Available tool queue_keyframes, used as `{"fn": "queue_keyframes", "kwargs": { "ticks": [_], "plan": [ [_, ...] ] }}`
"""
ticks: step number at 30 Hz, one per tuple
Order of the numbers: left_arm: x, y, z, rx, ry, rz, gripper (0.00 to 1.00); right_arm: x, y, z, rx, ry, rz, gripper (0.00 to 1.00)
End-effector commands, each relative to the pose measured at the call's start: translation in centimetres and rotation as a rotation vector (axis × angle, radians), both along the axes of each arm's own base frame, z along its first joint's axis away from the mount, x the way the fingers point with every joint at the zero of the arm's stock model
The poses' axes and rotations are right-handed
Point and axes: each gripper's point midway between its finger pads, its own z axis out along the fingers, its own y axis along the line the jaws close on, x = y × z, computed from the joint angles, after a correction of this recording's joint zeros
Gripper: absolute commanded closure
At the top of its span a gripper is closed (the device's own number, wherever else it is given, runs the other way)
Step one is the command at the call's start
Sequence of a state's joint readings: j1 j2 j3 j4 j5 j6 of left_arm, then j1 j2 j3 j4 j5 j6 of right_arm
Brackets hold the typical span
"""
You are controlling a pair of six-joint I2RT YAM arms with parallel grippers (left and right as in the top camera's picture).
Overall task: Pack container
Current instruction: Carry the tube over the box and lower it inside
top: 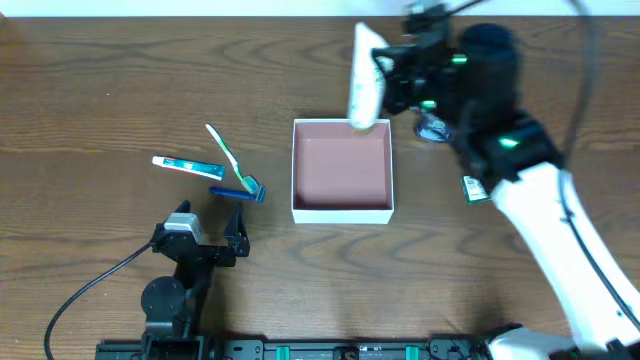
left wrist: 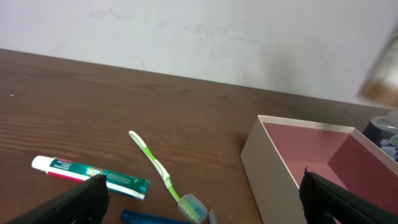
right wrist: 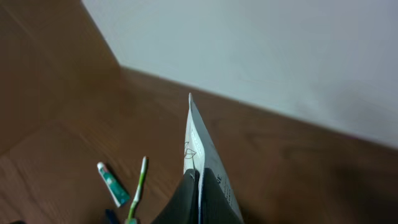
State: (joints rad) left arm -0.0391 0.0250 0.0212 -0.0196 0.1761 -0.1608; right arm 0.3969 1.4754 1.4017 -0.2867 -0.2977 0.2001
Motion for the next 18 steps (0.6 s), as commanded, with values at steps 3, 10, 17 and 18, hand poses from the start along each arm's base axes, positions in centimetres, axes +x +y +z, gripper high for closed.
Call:
{"fn": "queue_keyframes", "kwargs": {
  "ticks": [3,10,17,18],
  "plan": [
    [-0.1,0.0,-1.7,-0.001,0.051,-0.002,0.02,1.3,3.8,-3.1,0.014,0.072,-0.038,0.99],
    [-0.1,0.0,-1.7,-0.001,0.051,-0.002,0.02,1.2,7.8,-7.3,-0.025,0.130,-0.009,0.99],
    [-0.1,0.0,-1.7,-0.001,0.051,-0.002,0.02,1.1,10.1,-9.9,-0.094,0.114,-0.016,0.99],
    [-0.1,0.0,-1.7,-0.001,0.051,-0.002,0.02,1.1,10.4,-10.0,-0.103,0.102,-0.004,0.99]
  ]
}}
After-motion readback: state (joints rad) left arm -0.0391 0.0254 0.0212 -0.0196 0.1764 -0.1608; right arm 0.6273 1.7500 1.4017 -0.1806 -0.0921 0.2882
